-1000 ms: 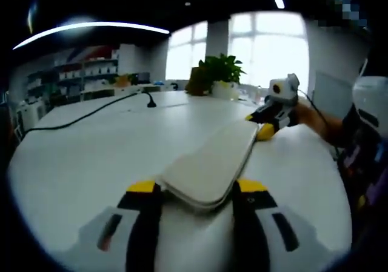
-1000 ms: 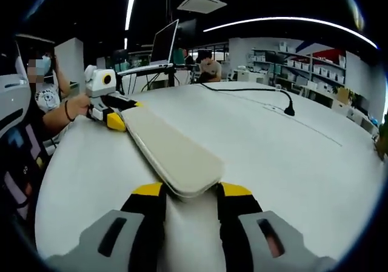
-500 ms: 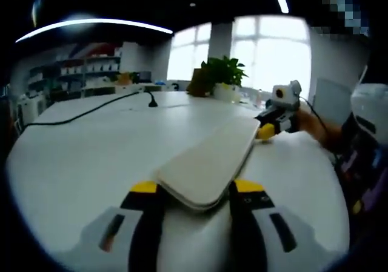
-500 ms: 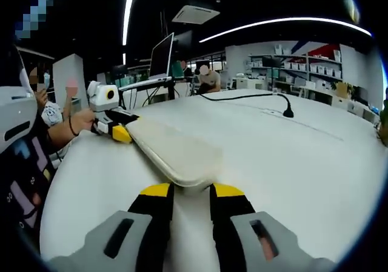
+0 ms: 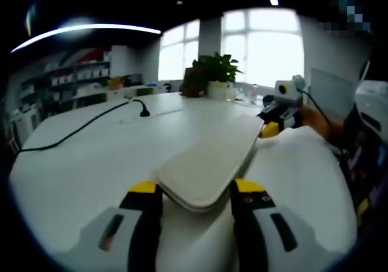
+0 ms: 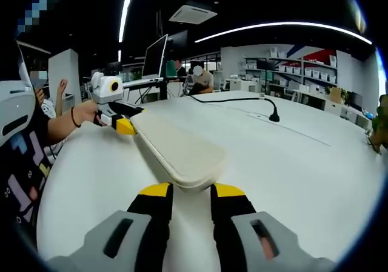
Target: Arrange the utensils inside the cutlery case until each visible utensil rests in its matching compartment.
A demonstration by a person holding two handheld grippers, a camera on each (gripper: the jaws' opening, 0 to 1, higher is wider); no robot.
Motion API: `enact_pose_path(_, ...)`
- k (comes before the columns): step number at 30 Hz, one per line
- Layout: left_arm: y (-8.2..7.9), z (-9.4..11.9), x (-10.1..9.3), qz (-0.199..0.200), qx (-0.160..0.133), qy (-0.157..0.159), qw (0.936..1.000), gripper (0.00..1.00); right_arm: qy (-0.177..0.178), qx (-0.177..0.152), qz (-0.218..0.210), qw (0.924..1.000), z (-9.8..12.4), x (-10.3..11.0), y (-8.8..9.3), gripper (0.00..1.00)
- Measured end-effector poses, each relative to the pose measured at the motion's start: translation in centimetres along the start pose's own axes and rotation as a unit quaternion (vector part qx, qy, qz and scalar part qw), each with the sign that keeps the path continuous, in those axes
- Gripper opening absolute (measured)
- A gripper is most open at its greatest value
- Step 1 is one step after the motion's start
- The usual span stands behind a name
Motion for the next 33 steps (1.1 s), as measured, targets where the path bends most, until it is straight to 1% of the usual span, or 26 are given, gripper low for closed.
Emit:
enact_pose_path(2, -0.2, -0.4, 0.0, -0.002, 0.001, 0.002, 1.0000, 0.47, 0.004, 0.000, -0.002, 1.0000, 0.2, -0.4, 0.1, 0.25)
enact_pose_path(4, -0.3, -0.8, 0.2, 0.001, -0.004, 0.007, 1.0000, 0.47, 0.007, -0.002, -0.005, 1.0000, 0.3, -0.8, 0.2, 0.24)
enact_pose_path(6, -0.2, -1.4, 0.2, 0.001, 0.000, 0.008, 1.0000, 0.47, 0.008, -0.004, -0.007, 0.9999, 0.4, -1.2, 0.3, 0.24)
enact_pose_path(13, 0.0, -3.6, 0.2, 0.000, 0.009, 0.008, 0.9999, 0.48, 0.011, 0.007, -0.006, 0.9999, 0.4, -3.2, 1.0, 0.24)
enact_pose_path(15, 0.1, -4.1, 0.4, -0.001, 0.006, 0.010, 0.9999, 0.48, 0.011, 0.012, -0.005, 0.9998, 0.3, -3.7, 1.2, 0.24)
enact_pose_path(16, 0.2, -4.5, 0.6, 0.004, 0.012, 0.012, 0.9998, 0.48, 0.011, 0.013, -0.005, 0.9998, 0.2, -3.9, 1.2, 0.24)
enact_pose_path(20, 0.2, -5.5, 1.0, 0.005, 0.019, 0.014, 0.9997, 0.48, 0.012, 0.019, -0.011, 0.9997, 0.1, -4.7, 1.5, 0.24)
enact_pose_path(26, 0.2, -6.3, 1.3, 0.005, 0.026, 0.015, 0.9995, 0.48, 0.009, 0.026, -0.017, 0.9995, -0.1, -5.2, 1.9, 0.26)
enact_pose_path(28, 0.3, -6.5, 1.4, 0.015, 0.025, 0.016, 0.9994, 0.49, 0.010, 0.028, -0.016, 0.9994, -0.1, -5.2, 1.9, 0.26)
enact_pose_path(33, 0.7, -6.8, 1.3, 0.023, 0.030, 0.015, 0.9992, 0.49, 0.011, 0.032, -0.016, 0.9993, -0.2, -5.4, 2.0, 0.27)
Point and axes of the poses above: the point that each gripper's makers call its tool centre point, and the gripper's own axes: z roughly backward along the fingers, x roughly to its left, y roughly out of its underside, the point moved 7 cm from there along z, roughly backward along the fingers, and after that the axes turned 8 degrees about -y, right-handed, at the moved point
